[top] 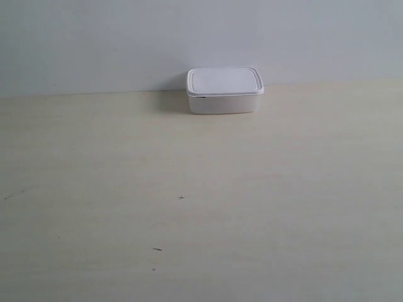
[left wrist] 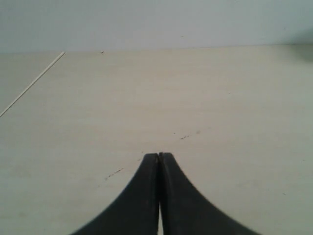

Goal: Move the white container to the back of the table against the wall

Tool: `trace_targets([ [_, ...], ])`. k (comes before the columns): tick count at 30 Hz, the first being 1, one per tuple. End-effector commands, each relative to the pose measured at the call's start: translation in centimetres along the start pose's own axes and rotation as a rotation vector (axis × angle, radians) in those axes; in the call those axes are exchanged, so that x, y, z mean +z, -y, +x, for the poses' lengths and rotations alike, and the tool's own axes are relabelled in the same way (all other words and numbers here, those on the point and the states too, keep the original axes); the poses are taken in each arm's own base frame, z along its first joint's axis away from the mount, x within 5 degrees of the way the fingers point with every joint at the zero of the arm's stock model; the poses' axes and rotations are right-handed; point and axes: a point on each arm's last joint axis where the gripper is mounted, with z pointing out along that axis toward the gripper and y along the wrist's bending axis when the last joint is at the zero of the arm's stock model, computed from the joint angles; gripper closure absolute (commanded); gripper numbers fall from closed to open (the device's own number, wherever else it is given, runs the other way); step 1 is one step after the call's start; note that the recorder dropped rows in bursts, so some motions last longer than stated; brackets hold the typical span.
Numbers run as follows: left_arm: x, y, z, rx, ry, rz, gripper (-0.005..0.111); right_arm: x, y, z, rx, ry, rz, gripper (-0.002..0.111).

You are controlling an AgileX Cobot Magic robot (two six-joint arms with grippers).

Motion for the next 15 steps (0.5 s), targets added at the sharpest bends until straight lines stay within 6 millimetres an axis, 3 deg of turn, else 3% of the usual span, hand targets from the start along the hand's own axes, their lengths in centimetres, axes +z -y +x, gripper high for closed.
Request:
trace_targets([
  [1, -0.01, 0.0, 0.04, -0.001, 0.003, -0.001, 0.107, -0.01, 0.0, 0.39, 0.002, -0.028, 0.001, 0.108],
  [15, -0.01, 0.0, 0.04, -0.001, 0.003, -0.001, 0.107, -0.01, 0.0, 0.39, -0.006, -0.028, 0.001, 0.108],
])
